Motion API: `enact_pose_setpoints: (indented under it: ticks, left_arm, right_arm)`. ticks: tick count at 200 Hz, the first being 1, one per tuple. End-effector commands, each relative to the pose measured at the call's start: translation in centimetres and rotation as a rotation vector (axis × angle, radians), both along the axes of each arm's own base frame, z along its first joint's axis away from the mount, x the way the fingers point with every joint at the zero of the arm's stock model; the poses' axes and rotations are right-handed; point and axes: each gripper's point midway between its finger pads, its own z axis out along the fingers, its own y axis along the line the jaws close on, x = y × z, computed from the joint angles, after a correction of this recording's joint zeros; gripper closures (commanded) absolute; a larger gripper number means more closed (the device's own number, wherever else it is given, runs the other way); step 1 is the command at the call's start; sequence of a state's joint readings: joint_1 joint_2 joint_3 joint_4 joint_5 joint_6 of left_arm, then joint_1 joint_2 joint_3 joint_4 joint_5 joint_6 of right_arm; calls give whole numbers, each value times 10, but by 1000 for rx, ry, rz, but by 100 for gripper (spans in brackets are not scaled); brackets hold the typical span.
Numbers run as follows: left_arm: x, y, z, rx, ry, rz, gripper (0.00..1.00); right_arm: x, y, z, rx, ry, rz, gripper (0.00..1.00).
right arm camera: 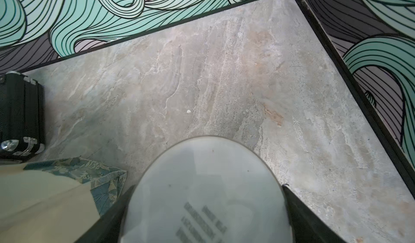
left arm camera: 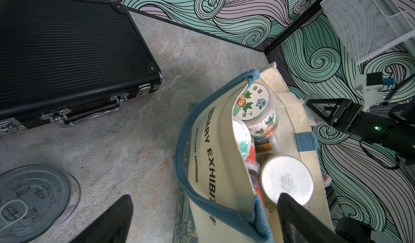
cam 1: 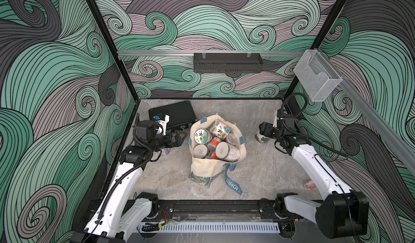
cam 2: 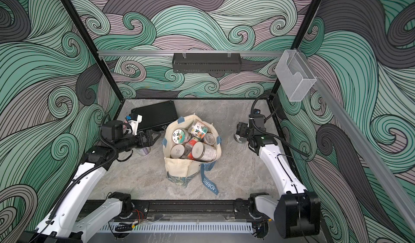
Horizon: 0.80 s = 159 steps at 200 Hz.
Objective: Take out the seed jars from the canvas bag
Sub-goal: Place the seed jar at the center of the board.
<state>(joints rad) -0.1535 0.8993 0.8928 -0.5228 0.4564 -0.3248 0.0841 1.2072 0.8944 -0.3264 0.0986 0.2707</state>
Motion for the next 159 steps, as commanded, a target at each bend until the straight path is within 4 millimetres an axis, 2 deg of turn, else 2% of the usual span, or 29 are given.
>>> enact_pose_setpoints:
  ticks: [1,69,105,136,159]
  left_arm:
    - [-1,-2,5,0,-16,-9,1]
    - [0,-2,4,3,-9,-9,1]
    - [-1,-1,3,10,-9,-5,1]
    - [1,-1,1,11,-3,-4,1]
    - [0,-2,1,7,-2,-7,1]
  right_arm:
    - [22,-7,8,51,-85,-23,28]
    - [56,-26,-24,42,-53,-96,26]
    - [72,-39,-35,-51,-29,-116,25]
    - [78,-45,-44,-116,6,-107,24]
    - [75,-46,-48,-130,29,-99,16]
